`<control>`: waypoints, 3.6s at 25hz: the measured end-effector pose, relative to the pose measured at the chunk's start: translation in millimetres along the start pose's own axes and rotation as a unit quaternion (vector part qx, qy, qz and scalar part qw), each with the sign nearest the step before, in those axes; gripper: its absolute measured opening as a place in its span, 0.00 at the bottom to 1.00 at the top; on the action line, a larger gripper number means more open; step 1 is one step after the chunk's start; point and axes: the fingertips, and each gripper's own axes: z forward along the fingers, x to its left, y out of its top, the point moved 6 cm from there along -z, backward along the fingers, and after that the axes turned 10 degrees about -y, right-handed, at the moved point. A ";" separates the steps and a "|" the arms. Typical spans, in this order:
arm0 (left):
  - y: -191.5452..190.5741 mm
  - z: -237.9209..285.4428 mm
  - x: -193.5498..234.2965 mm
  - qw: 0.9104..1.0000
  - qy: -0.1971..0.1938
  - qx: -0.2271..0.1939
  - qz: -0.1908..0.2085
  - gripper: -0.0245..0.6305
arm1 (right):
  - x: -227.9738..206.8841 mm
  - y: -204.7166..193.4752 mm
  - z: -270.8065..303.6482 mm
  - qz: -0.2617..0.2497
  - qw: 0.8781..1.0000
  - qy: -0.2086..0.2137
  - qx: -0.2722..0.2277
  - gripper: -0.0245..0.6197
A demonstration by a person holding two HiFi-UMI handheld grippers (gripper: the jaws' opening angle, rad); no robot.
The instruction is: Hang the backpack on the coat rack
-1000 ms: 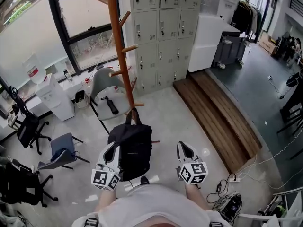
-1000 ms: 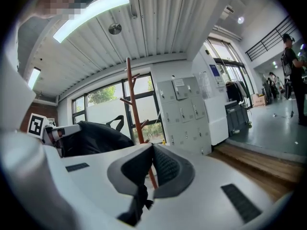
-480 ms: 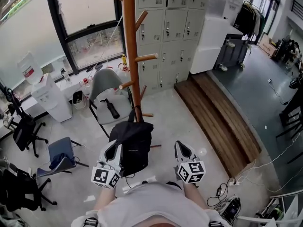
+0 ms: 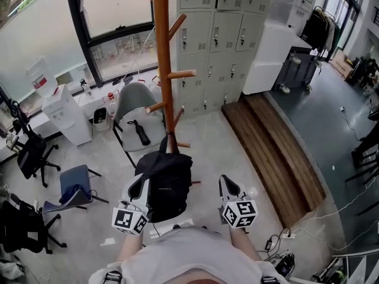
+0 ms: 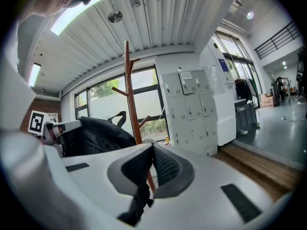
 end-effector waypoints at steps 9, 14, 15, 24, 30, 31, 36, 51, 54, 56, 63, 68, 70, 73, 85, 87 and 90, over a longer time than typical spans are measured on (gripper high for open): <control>33.5 -3.0 -6.0 0.999 0.020 -0.045 0.000 0.08 | -12.8 1.3 1.4 -0.001 1.000 0.022 0.005 0.05; 64.9 -1.8 -11.7 0.997 0.022 -0.070 0.038 0.08 | -19.8 2.5 1.1 0.001 1.000 0.029 0.003 0.05; 71.1 -2.3 -11.4 0.996 0.024 -0.074 0.041 0.08 | -20.3 2.4 1.2 0.001 1.000 0.030 0.002 0.05; 114.6 -13.4 3.6 0.991 0.053 -0.116 0.040 0.08 | -21.6 2.2 2.8 0.003 0.999 0.037 -0.001 0.05; 126.1 -11.4 16.5 0.989 0.066 -0.123 0.044 0.08 | -21.8 1.7 5.0 -0.001 0.999 0.034 0.000 0.05; 125.8 -10.2 19.7 0.989 0.069 -0.123 0.042 0.08 | -21.2 1.8 5.4 -0.002 0.999 0.034 0.001 0.05; 115.1 -2.1 32.5 0.991 0.066 -0.110 0.024 0.08 | -20.0 0.7 5.7 0.000 0.999 0.032 -0.002 0.05; 78.5 21.9 57.5 0.996 0.072 -0.053 -0.017 0.09 | -16.5 -0.1 10.0 0.000 1.000 0.026 -0.002 0.05; 71.3 22.3 61.1 0.996 0.074 -0.048 -0.011 0.09 | -15.5 -0.4 11.0 -0.002 1.000 0.026 0.000 0.05; 68.4 22.0 62.6 0.996 0.075 -0.046 -0.011 0.09 | -14.5 -0.7 10.9 -0.002 1.000 0.026 0.000 0.05; 69.0 30.1 74.2 0.995 0.085 -0.043 -0.009 0.09 | -13.7 -1.5 13.2 -0.004 1.000 0.026 0.004 0.05; 68.0 35.4 79.1 0.995 0.089 -0.041 -0.011 0.09 | -16.5 -2.1 13.4 -0.002 1.000 0.023 0.007 0.05; 70.3 37.8 79.6 0.995 0.091 -0.040 -0.006 0.09 | -17.6 -2.7 13.0 -0.002 1.000 0.022 0.007 0.05; 75.9 42.3 79.7 0.995 0.094 -0.043 0.010 0.09 | -19.7 -3.5 14.2 -0.001 1.000 0.021 0.007 0.05; 57.4 57.1 72.2 0.997 0.076 -0.012 0.013 0.09 | -28.1 -4.5 12.9 0.004 1.000 0.012 0.009 0.05; 50.8 57.9 69.8 0.997 0.074 -0.005 0.009 0.09 | -29.0 -5.6 13.0 0.005 1.000 0.012 0.010 0.05; 36.5 56.5 64.7 0.997 0.080 0.012 0.000 0.09 | -26.7 -5.9 14.1 0.004 1.000 0.018 0.011 0.05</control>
